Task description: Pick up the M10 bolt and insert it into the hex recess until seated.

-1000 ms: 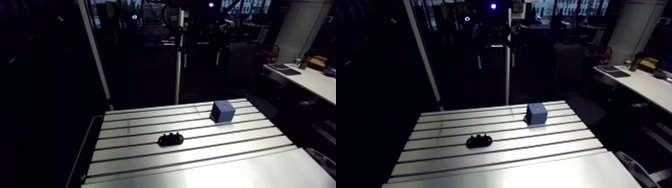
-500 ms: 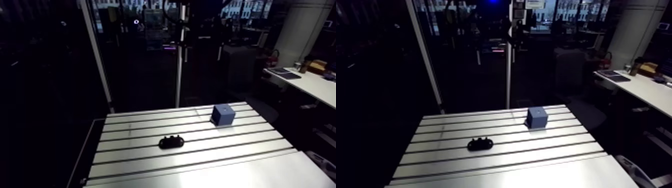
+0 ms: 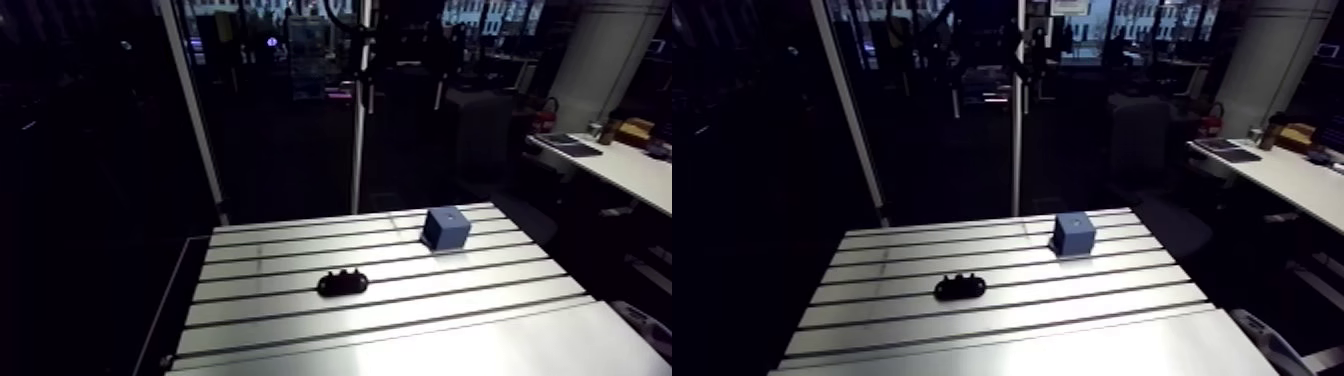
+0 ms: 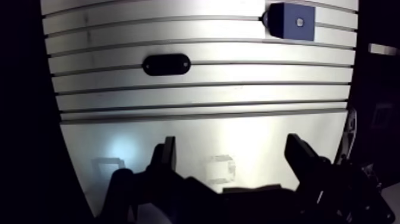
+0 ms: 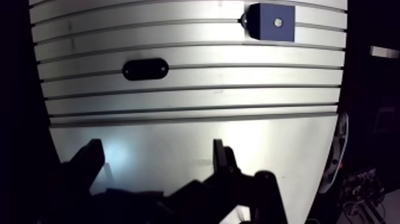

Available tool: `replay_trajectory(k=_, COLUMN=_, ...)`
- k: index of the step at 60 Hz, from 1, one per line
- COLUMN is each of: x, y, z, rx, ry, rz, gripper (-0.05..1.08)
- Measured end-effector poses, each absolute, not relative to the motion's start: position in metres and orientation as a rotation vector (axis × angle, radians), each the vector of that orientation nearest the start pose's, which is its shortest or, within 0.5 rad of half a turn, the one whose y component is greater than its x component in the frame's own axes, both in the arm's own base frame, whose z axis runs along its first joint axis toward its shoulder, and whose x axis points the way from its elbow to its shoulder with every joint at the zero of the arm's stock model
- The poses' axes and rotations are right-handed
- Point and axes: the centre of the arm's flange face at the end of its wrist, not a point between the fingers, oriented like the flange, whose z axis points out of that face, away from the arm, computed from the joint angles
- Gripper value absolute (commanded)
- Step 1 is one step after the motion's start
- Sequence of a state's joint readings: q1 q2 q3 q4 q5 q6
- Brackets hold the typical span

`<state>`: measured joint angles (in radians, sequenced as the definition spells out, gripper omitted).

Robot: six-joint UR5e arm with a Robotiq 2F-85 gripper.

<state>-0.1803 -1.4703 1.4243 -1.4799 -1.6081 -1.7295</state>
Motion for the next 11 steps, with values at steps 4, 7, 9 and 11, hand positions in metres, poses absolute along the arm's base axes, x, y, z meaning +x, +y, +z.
replay_trajectory(k=4, x=-0.5449, y=-0.0328, z=0.5, rx=0.031, ry=3.092, rz=0.042, gripper=0.0)
replay_trajectory(k=7, x=-0.5455, y=-0.0329, z=0.5007, rx=0.03, ry=3.094, rz=0.039, gripper=0.0)
replay_trajectory(k=9, x=-0.5459, y=-0.033, z=0.5012, rx=0.03, ry=3.095, rz=0.038, gripper=0.0)
replay_trajectory(k=11, x=-0.5464, y=-0.033, z=0.5018, rx=0.03, ry=3.097, rz=0.037, gripper=0.0)
